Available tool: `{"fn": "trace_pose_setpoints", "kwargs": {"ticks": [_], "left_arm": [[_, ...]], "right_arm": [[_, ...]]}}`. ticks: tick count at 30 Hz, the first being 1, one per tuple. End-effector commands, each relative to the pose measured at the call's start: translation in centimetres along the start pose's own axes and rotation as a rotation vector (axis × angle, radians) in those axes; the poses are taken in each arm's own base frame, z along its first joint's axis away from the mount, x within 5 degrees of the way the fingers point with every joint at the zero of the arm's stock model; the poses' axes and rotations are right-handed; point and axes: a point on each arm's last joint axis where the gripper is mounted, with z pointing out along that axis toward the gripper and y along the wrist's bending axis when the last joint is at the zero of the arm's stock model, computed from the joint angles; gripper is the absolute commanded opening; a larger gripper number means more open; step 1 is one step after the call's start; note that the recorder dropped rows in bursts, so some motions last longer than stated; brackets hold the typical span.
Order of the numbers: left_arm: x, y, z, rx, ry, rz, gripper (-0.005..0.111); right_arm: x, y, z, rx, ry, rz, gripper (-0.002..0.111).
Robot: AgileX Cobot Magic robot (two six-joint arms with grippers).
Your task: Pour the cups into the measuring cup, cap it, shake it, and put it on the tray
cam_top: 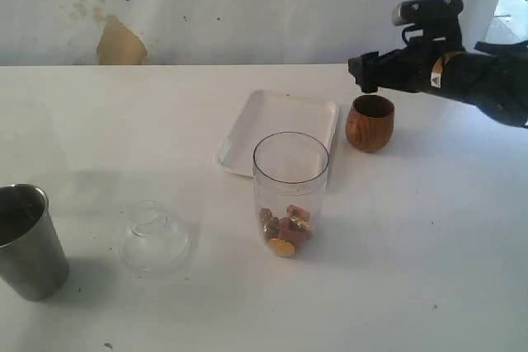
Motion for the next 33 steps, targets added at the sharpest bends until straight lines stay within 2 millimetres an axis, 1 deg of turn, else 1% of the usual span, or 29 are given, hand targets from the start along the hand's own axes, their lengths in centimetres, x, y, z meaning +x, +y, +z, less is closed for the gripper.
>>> {"fn": "trace_pose_setpoints", "kwargs": {"ticks": [1,3,6,7,9,12,13,15,19,21,22,28,33], "left_arm": [[0.1,0.0,0.0,0.001,-0.01,-0.006,0.001],[0.1,0.0,0.0,0.001,-0.01,-0.006,0.001],[0.1,0.0,0.0,0.001,-0.01,-0.006,0.001],[0.1,0.0,0.0,0.001,-0.01,-0.006,0.001],[0.1,0.0,0.0,0.001,-0.01,-0.006,0.001],[0.1,0.0,0.0,0.001,-0.01,-0.006,0.001],[0.1,0.0,0.0,0.001,-0.01,-0.006,0.001],[0.1,0.0,0.0,0.001,-0.01,-0.006,0.001],[0.1,0.0,0.0,0.001,-0.01,-0.006,0.001],[0.1,0.0,0.0,0.001,-0.01,-0.006,0.001],[0.1,0.0,0.0,0.001,-0.01,-0.006,0.001],[0.1,0.0,0.0,0.001,-0.01,-0.006,0.001],[0.1,0.0,0.0,0.001,-0.01,-0.006,0.001]], "right_arm": [[-4.0,1.6,-2.9,0.008,-0.024,-0.046,0.079],[-6.1,2.4,-4.7,0.034,-0.049,-0.016,0.069],[-8.9,3.9,-7.6,0.071,-0.082,-0.023,0.044],[-9.6,4.3,-8.4,0.079,-0.093,-0.029,0.037],[-11.1,5.2,-10.6,0.116,-0.104,-0.041,0.021],[-12.8,6.2,-13.9,0.18,-0.102,-0.034,0.001],[-13.3,6.5,-15.2,0.196,-0.111,-0.025,0.0],[-13.6,7.0,-17.6,0.211,-0.122,-0.017,0.0],[-13.0,8.1,-21.8,0.15,-0.205,-0.005,0.0],[-12.3,8.5,-24.5,0.13,-0.246,0.029,0.0],[-11.8,8.5,-25.2,0.124,-0.25,0.044,0.0],[-8.7,8.8,-32.3,0.098,-0.38,0.103,0.0],[-5.8,8.6,-37.3,0.109,-0.455,0.201,0.0]]}}
